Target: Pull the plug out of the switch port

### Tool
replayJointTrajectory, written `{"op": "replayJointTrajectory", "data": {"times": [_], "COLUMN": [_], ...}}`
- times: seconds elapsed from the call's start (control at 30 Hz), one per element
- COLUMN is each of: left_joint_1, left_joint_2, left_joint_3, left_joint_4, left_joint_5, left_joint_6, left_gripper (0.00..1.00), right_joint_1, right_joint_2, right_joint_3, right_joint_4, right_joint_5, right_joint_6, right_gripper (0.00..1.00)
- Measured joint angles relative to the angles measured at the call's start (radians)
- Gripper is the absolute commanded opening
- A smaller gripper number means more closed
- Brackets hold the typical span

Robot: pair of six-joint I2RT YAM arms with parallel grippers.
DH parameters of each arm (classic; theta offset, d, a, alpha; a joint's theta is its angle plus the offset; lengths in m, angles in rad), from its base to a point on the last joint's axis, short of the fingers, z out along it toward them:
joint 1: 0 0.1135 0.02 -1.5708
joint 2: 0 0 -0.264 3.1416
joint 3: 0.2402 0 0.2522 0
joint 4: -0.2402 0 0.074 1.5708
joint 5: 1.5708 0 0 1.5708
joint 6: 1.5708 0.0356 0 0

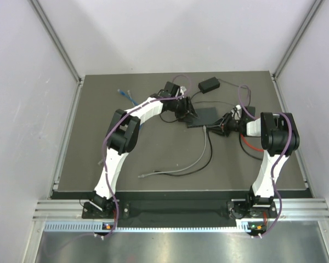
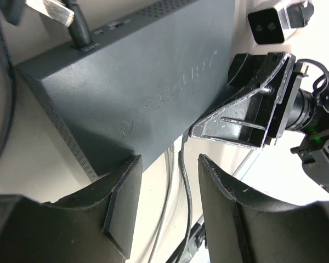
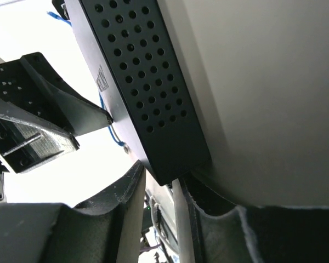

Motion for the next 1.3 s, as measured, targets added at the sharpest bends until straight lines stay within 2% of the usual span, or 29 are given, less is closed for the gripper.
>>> {"op": "replayJointTrajectory", "data": {"times": [0.37, 0.6, 0.73, 0.8, 0.87, 0.93, 1.13, 1.3], "left_joint_1": [-0.009, -0.016, -0.021, -0.024, -0.034, -0.043, -0.047, -0.047], "left_joint_2": [0.029, 0.042, 0.042, 0.050, 0.060, 0.064, 0.064, 0.064], "left_joint_3": [0.024, 0.033, 0.033, 0.033, 0.032, 0.032, 0.032, 0.035], "left_joint_4": [0.000, 0.001, -0.006, -0.018, -0.030, -0.035, -0.036, -0.036], "left_joint_5": [0.060, 0.090, 0.094, 0.095, 0.109, 0.112, 0.107, 0.103], "left_joint_6": [-0.020, -0.033, -0.034, -0.034, -0.035, -0.035, -0.034, -0.034], "left_gripper": [0.52, 0.52, 0.52, 0.52, 0.52, 0.52, 0.52, 0.52], "right_joint_1": [0.009, 0.017, 0.028, 0.035, 0.040, 0.042, 0.042, 0.042], "right_joint_2": [0.015, 0.018, 0.029, 0.032, 0.032, 0.032, 0.032, 0.048], "right_joint_3": [0.126, 0.125, 0.124, 0.125, 0.126, 0.131, 0.142, 0.227], "right_joint_4": [-0.210, -0.195, -0.161, -0.157, -0.155, -0.159, -0.183, -0.346], "right_joint_5": [0.003, 0.004, 0.005, 0.014, 0.024, 0.027, 0.030, 0.027], "right_joint_6": [-0.218, -0.212, -0.185, -0.178, -0.177, -0.176, -0.177, -0.254], "right_gripper": [0.28, 0.27, 0.20, 0.13, 0.09, 0.00, 0.00, 0.00]}}
